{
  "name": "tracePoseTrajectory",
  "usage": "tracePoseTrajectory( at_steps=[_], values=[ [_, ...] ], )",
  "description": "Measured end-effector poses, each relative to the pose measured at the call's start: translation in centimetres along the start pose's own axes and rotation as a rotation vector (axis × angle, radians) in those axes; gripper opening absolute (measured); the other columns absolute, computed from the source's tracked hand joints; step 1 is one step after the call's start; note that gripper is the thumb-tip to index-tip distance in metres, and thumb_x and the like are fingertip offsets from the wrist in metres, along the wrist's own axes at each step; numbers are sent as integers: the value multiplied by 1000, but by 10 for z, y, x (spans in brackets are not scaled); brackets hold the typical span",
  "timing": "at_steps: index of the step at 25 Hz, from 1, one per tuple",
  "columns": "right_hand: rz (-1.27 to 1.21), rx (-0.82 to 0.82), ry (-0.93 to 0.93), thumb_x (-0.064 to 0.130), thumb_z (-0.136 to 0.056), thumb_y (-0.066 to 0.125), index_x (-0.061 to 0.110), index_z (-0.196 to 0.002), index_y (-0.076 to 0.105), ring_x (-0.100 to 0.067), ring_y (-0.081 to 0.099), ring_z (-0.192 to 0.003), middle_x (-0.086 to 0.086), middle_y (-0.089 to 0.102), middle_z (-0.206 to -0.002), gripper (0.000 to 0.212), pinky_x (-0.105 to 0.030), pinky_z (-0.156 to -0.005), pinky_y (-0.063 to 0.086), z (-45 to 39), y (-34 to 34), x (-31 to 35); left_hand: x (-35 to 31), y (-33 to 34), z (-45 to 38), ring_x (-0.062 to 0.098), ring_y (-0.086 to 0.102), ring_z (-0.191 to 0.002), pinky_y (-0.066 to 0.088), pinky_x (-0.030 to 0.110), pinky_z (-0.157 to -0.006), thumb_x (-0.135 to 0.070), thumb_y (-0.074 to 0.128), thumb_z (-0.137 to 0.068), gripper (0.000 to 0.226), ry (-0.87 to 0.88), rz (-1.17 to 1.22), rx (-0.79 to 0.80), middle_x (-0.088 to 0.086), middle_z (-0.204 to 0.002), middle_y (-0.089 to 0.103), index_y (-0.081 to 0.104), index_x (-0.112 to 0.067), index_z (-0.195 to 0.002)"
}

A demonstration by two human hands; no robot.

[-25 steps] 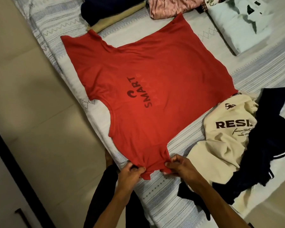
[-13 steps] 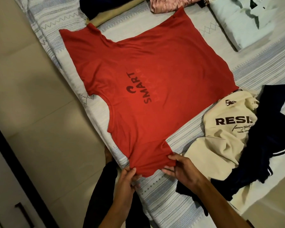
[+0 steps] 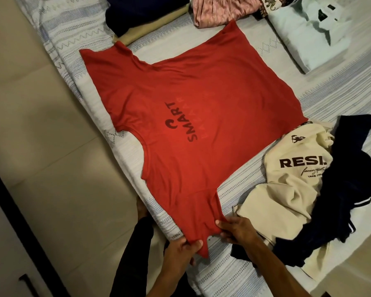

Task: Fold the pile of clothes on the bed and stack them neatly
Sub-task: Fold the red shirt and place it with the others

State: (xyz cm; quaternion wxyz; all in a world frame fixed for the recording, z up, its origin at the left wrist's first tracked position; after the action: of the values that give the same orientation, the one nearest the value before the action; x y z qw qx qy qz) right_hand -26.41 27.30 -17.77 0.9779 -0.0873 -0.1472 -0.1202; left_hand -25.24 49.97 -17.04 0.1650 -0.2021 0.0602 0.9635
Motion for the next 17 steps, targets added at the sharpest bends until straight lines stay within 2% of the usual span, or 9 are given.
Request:
tracePoseTrajectory(
  at_steps=[3,5,8,9,10,13,15,17],
  values=[
    [218,-33,12,16,-85,85,-2,-95,71,-17,63,-52,-13,72,-68,25,-25,-49,51,-1,-8,1,13,-5,-1,17,61,-54,46,28,-55,-47,91,-66,39,-55,-49,6,6,-65,70,75,-12,-76],
    [320,-63,-17,13,-89,81,0,-93,69,-17,64,-54,-11,73,-66,18,-26,-49,49,-4,-9,4,20,-8,-5,19,56,-56,45,32,-60,-54,92,-54,46,-63,-46,3,7,-59,61,65,-18,-60],
    [289,-35,-11,10,-91,71,4,-98,66,-22,66,-60,-12,73,-69,10,-32,-57,48,-6,-7,10,13,-8,2,12,63,-58,49,24,-65,-58,92,-52,46,-106,-129,2,-2,-60,69,67,-20,-57],
    [231,-42,-12,13,-90,71,5,-99,65,-24,67,-62,-11,73,-71,13,-33,-59,48,-6,-6,11,8,-11,3,8,66,-62,49,19,-66,-59,92,-58,44,-104,-172,-50,-6,-62,71,70,-21,-59],
    [181,-72,-39,19,-89,76,8,-101,66,-25,69,-63,-9,75,-75,19,-33,-59,50,-5,-5,14,0,-19,5,5,68,-67,48,17,-67,-59,90,-66,43,-90,-174,-172,-7,-65,73,70,-21,-63],
    [169,-127,-194,39,-80,87,24,-101,69,-23,74,-74,-1,77,-88,31,-33,-61,58,-5,-2,20,-39,-56,8,15,70,-80,47,20,-65,-44,83,-83,29,72,28,-563,-3,-82,73,67,-20,-87],
    [155,-43,-198,32,-83,86,20,-93,70,-22,68,-63,-3,72,-74,23,-31,-55,54,-1,6,23,-69,-82,4,13,69,-84,47,19,-66,-40,79,-88,29,192,47,-638,-9,-97,71,62,-24,-106],
    [160,17,-142,23,-83,86,14,-76,67,-21,58,-54,-7,62,-62,22,-29,-52,47,-2,5,22,-95,-105,-7,8,66,-90,48,24,-73,-44,76,-91,38,291,-24,-618,-15,-108,67,58,-28,-120]
  ],
)
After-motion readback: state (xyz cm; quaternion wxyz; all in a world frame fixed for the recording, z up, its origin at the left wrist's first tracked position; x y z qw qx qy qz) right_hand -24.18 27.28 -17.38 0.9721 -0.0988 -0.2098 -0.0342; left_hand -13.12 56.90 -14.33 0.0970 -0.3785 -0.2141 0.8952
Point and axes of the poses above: each hand's wrist, its own z-axis away from the middle knuckle, its own y-axis out of the palm, x = y × z, the point moved 4 cm from there along -z, towards the middle knuckle
